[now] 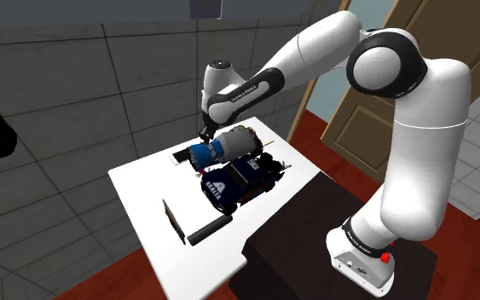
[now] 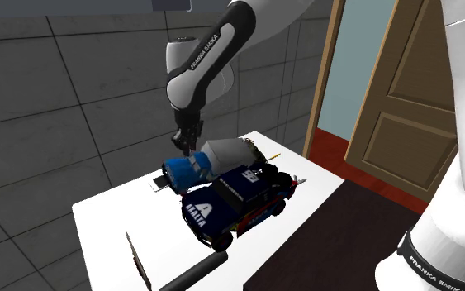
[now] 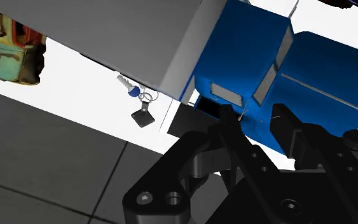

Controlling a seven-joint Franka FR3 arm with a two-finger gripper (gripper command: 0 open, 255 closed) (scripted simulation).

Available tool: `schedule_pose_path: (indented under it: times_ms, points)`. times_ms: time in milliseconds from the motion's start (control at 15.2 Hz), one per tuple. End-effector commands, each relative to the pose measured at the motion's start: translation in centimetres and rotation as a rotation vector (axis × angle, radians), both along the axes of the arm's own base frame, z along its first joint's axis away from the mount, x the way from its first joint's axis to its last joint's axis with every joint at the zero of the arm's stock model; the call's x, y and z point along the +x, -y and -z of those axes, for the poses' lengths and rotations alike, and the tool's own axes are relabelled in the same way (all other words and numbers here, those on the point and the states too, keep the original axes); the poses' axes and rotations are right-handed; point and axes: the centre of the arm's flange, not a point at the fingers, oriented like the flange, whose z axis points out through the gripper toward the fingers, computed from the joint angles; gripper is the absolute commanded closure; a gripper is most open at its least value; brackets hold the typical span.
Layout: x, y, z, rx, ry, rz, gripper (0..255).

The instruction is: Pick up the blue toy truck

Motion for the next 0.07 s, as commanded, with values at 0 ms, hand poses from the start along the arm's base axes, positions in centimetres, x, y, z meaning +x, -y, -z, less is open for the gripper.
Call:
schedule_pose_path:
  times_ms: [0]
  points:
    - [0.15, -0.08, -0.53, 0.001, 0.005, -0.001, 255]
